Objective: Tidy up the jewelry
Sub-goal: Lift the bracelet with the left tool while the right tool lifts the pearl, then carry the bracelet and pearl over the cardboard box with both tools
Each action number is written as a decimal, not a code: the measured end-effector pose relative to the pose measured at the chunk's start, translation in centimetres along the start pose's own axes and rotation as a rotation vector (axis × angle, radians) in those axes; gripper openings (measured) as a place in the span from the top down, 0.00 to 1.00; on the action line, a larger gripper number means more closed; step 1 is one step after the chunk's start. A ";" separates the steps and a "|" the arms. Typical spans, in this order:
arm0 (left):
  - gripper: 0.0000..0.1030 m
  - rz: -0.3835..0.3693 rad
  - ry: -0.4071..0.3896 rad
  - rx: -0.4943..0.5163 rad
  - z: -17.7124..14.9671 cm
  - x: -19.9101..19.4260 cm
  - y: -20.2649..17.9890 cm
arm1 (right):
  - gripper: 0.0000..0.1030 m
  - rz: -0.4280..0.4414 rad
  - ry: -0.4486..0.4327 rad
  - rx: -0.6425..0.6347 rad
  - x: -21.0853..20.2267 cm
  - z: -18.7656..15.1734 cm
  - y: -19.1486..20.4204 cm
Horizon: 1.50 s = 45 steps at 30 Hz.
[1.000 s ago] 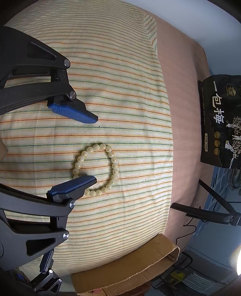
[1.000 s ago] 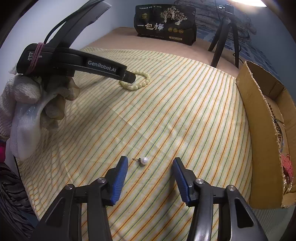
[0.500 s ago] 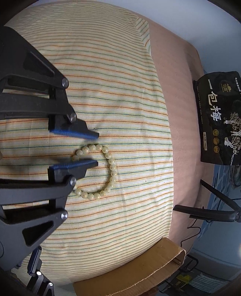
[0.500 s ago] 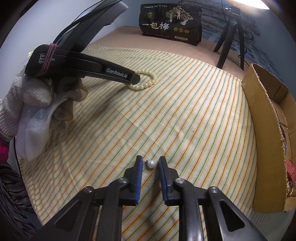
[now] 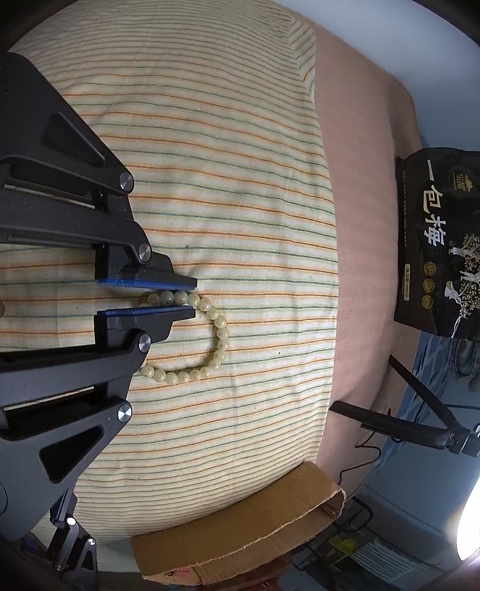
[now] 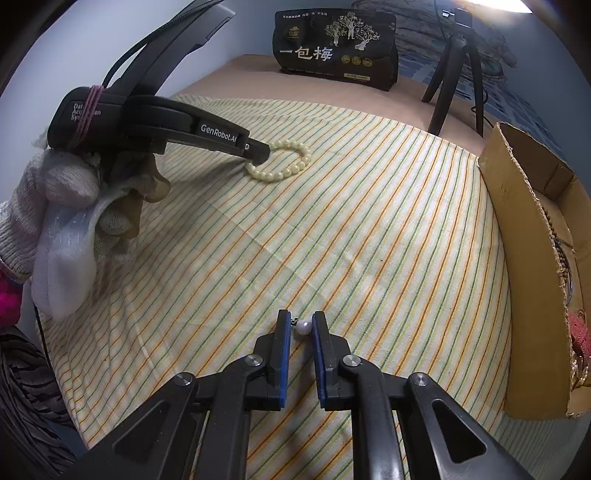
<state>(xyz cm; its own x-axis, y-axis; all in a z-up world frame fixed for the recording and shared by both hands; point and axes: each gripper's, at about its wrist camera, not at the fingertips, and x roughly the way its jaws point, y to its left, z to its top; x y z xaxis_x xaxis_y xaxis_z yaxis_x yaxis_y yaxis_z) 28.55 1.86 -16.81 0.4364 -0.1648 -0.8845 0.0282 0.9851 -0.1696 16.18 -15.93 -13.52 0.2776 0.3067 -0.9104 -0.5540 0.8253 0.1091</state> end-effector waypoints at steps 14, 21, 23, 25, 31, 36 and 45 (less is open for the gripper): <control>0.94 0.096 -0.012 0.097 -0.1 1.0 -2.1 | 0.91 -0.001 0.000 0.000 0.0 0.0 0.0; 0.95 0.074 -0.040 0.071 0.1 -0.1 -1.5 | 0.91 -0.009 -0.015 0.008 -0.5 0.2 -0.5; 0.95 0.063 -0.060 0.058 0.3 -0.9 -1.4 | 0.91 -0.011 -0.028 0.017 -1.0 0.3 -0.7; 0.95 0.048 -0.078 0.050 0.3 -1.7 -1.3 | 0.91 -0.012 -0.041 0.026 -1.5 0.4 -0.9; 0.95 0.005 -0.126 0.032 0.3 -4.3 -1.2 | 0.91 -0.019 -0.075 0.047 -3.0 0.6 -1.6; 0.95 -0.040 -0.160 0.040 0.8 -6.3 -2.6 | 0.91 -0.025 -0.108 0.067 -4.3 0.9 -2.6; 0.95 -0.116 -0.225 0.096 1.1 -10.0 -6.0 | 0.91 -0.054 -0.181 0.133 -7.3 1.5 -5.5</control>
<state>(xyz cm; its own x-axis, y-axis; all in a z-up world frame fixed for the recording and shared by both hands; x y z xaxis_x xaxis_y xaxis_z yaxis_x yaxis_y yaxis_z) 25.03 -2.39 -6.50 0.6138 -0.2728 -0.7408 0.1705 0.9621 -0.2130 18.43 -22.01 -6.86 0.4470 0.3303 -0.8313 -0.4295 0.8945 0.1244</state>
